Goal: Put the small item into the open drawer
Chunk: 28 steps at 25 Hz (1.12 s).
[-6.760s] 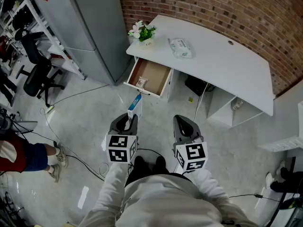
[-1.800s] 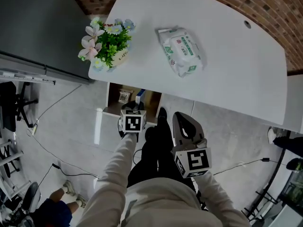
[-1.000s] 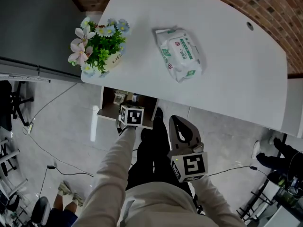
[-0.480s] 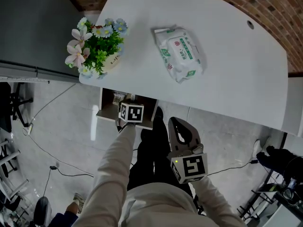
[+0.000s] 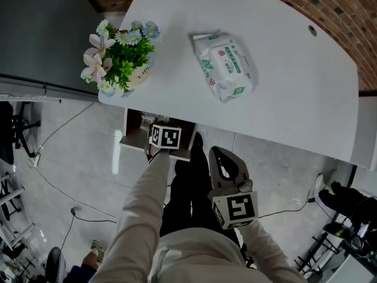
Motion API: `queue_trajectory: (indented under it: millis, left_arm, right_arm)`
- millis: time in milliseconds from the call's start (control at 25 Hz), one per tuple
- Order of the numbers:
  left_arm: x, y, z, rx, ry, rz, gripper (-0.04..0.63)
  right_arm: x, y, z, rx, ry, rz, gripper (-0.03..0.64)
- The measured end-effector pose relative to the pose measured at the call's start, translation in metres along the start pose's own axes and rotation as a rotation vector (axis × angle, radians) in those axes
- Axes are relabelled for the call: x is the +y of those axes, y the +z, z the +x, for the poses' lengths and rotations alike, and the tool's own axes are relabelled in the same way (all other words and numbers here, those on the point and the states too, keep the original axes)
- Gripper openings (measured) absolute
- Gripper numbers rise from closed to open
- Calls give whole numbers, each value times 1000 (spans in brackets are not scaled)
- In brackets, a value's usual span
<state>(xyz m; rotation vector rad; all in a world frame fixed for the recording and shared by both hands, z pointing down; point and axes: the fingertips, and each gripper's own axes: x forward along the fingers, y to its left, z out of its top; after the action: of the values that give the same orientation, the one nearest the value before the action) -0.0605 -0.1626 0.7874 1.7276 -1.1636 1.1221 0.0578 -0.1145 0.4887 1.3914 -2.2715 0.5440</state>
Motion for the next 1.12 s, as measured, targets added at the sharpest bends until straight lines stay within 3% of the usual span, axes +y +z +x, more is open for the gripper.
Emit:
queue_trajectory:
  millis: [440,760,1120]
  left_arm:
    - [-2,-10,-2,4,-12,-2,144]
    - [-7,3,-28,-84,-34,-41,167]
    - [-10,23,-85,-222,-26,3,143]
  right_arm:
    - [3,-1,-2,2,6,-6,26]
    - [5,-3,-5,0,2,1,26]
    - [11,3,-16,-21,3,-9,26]
